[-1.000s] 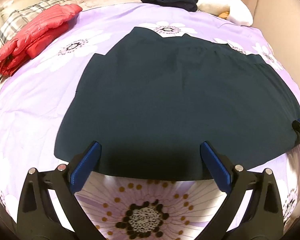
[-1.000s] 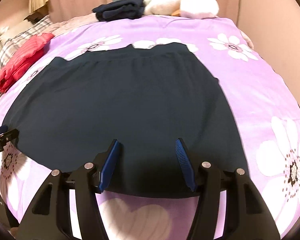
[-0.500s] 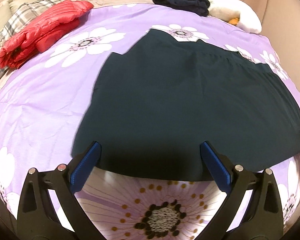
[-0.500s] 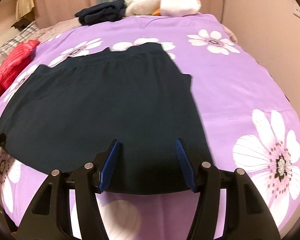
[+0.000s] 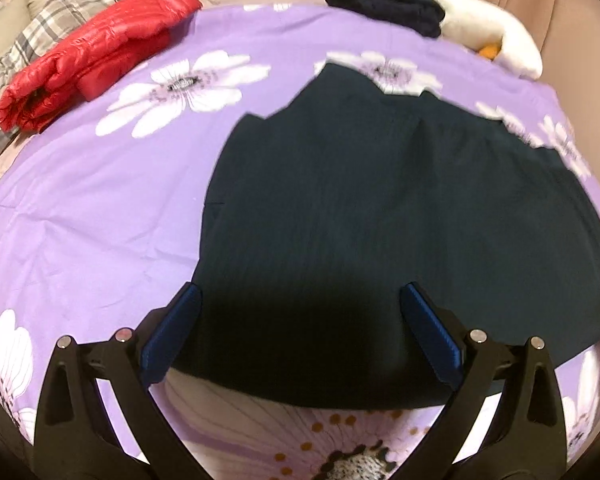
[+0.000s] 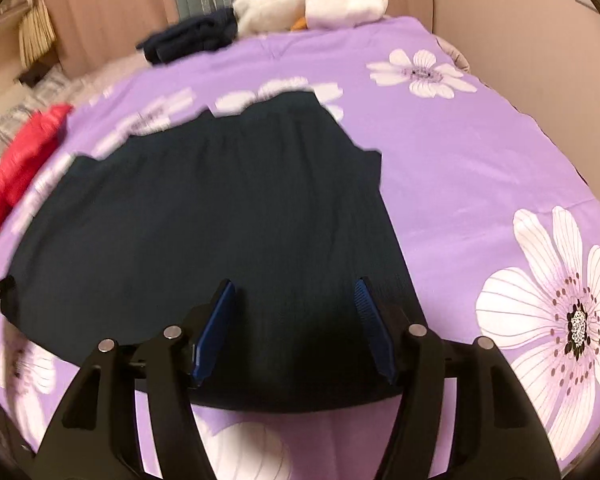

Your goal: Fold large clothes

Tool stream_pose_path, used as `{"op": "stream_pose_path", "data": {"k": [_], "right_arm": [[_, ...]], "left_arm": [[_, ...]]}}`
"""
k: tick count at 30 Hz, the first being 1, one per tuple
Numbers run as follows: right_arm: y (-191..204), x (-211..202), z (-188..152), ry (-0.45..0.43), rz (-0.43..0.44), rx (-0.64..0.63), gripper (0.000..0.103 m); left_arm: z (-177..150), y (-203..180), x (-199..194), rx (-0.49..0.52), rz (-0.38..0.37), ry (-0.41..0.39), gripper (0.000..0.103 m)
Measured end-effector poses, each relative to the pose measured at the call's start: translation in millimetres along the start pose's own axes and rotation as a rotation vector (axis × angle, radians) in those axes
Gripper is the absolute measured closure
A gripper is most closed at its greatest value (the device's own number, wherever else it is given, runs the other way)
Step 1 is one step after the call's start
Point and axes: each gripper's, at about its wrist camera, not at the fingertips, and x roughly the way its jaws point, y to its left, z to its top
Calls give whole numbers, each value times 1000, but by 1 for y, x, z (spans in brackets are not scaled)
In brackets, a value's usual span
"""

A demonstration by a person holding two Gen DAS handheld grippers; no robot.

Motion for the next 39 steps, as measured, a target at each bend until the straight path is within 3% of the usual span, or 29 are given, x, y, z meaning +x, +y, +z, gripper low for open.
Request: {"op": "stream_pose_path", "data": {"k": [6, 14, 28, 32, 33, 34, 36, 37, 39], "right_arm": [[-11, 4, 8, 19, -8, 15, 34], [-21, 6, 52, -21, 32, 32, 34], [-28, 98, 162, 22, 27, 47, 34], [-21, 131, 185, 85, 23, 32, 34], [-21, 139, 187, 107, 34, 33, 37], [-21, 144, 188, 120, 53, 33, 57], [-21, 151, 188, 138, 91, 27, 70], [-20, 150, 187, 127, 111, 15, 82], [-16, 143, 186, 89, 126, -24, 87]], "left_arm": [[7, 0, -3, 23, 5, -13, 2], [23, -10, 6, 48, 5, -12, 2], [64, -32, 43, 84, 13, 6, 2], [69, -36, 52, 78, 19, 12, 2], [70, -37, 54, 79, 22, 11, 2], [71, -38, 57, 82, 26, 11, 2], [73, -40, 60, 83, 25, 10, 2], [75, -41, 61, 82, 25, 6, 2], [77, -43, 64, 82, 25, 1, 2]]}}
